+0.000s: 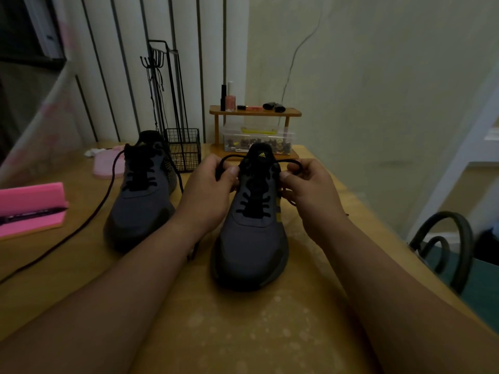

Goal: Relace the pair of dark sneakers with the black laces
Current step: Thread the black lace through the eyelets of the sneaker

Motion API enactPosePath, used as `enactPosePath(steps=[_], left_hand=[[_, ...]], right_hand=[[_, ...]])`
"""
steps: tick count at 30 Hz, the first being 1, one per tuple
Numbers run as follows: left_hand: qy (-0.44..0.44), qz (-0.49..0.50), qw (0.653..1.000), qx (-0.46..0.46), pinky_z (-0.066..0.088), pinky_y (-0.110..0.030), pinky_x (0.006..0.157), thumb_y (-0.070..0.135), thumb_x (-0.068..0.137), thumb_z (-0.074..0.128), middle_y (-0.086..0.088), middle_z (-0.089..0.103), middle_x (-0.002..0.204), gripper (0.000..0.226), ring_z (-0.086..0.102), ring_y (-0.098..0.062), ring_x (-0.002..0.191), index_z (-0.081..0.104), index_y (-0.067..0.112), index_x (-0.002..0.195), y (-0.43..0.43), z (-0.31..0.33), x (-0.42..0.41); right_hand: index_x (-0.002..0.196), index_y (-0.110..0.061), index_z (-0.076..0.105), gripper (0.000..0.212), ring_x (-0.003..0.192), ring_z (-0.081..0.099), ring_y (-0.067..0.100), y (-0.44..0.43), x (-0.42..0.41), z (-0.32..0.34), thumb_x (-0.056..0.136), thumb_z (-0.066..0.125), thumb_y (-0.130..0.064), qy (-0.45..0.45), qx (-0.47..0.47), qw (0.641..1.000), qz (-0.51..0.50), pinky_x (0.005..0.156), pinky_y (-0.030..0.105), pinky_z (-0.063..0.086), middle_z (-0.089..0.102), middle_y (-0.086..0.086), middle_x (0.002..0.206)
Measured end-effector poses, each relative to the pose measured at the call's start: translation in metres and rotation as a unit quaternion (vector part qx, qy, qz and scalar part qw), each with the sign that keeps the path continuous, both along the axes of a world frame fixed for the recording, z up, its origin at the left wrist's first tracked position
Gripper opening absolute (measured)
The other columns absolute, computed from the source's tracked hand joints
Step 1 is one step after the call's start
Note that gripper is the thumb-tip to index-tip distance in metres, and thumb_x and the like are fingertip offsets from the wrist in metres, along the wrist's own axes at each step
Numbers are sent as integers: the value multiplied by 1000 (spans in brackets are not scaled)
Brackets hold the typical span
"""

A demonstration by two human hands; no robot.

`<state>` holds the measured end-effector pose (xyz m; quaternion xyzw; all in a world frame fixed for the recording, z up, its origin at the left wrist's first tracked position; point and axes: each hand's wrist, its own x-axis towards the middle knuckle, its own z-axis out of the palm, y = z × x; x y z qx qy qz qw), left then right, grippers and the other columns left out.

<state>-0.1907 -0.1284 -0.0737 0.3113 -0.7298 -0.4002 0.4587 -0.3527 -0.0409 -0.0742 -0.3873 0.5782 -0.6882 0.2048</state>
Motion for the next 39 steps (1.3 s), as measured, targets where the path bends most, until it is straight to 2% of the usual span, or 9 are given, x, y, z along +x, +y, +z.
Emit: enactPosePath(steps=[6, 10, 14, 18, 23, 26, 28, 32, 39], left_hand=[[2, 2, 1000, -10, 56, -54, 90, 29, 107, 55, -10, 68, 98, 19, 68, -25, 95, 56, 14, 96, 2, -1, 0], [-6, -39, 999, -10, 57, -30, 77, 15, 106, 53, -1, 68, 100, 9, 66, -10, 89, 61, 17, 103, -1, 0, 2], [-11, -68, 998, 8, 49, -7, 71, -4, 102, 41, 10, 67, 117, 45, 64, 5, 86, 61, 32, 120, -6, -1, 4], [-23, -54, 997, -40, 49, -12, 72, 6, 106, 52, 9, 67, 110, 32, 64, 1, 90, 62, 35, 116, -11, -5, 2], [-50, -17, 996, -71, 54, -35, 84, 15, 104, 59, 1, 68, 100, 6, 64, -14, 93, 61, 21, 105, -21, -12, -1], [-41, -16, 994, -100, 48, -16, 76, 15, 105, 59, 11, 66, 110, 22, 59, 1, 89, 63, 27, 123, -21, -10, -2], [-46, -13, 990, -131, 43, -10, 74, 14, 104, 59, 11, 66, 111, 19, 58, 0, 90, 65, 25, 119, -21, -10, -4], [-69, 21, 981, -179, 43, -21, 69, 14, 102, 61, 5, 61, 99, 11, 56, -10, 85, 61, 24, 97, -24, -11, -6], [-104, 154, 972, -146, 42, -31, 67, 16, 101, 55, 2, 53, 98, 6, 51, -12, 82, 55, 16, 95, -28, -11, 0]], right_hand=[[104, -14, 56, 12, 88, 66, 23, 2, 1, 2, 102, 62, -4, -13, -9, 1000, 8, 69, 26, 58, 62, 12, 101], [111, -8, 60, 14, 84, 66, 18, 9, -4, 7, 101, 56, 1, -10, -3, 999, 35, 61, 20, 55, 65, 8, 97], [110, -17, 66, 28, 84, 63, 15, 10, -8, 2, 100, 51, 3, 71, 48, 996, 19, 64, 23, 51, 67, -4, 95], [103, -17, 64, 9, 84, 65, 10, 3, -8, -5, 99, 64, -9, 161, 51, 986, -3, 70, 24, 48, 70, -4, 94], [92, -21, 60, 16, 71, 57, 1, 0, -10, -7, 101, 62, -8, 198, 44, 979, -11, 64, 14, 44, 64, -8, 85], [90, -23, 57, 19, 77, 60, 9, -2, -11, -7, 103, 60, -10, 211, 50, 976, -21, 63, 13, 43, 64, 1, 91], [89, -24, 57, 20, 82, 61, 13, -4, -11, -8, 103, 59, -10, 221, 51, 974, -28, 64, 12, 43, 64, 7, 98], [87, -30, 56, 24, 84, 61, 10, -4, -9, -8, 103, 59, -12, 244, 39, 968, -46, 66, 15, 42, 63, 5, 97], [88, -17, 54, 11, 79, 51, 15, -3, -20, -14, 99, 55, -19, 290, 91, 939, -162, 67, 34, 38, 55, 2, 90]])
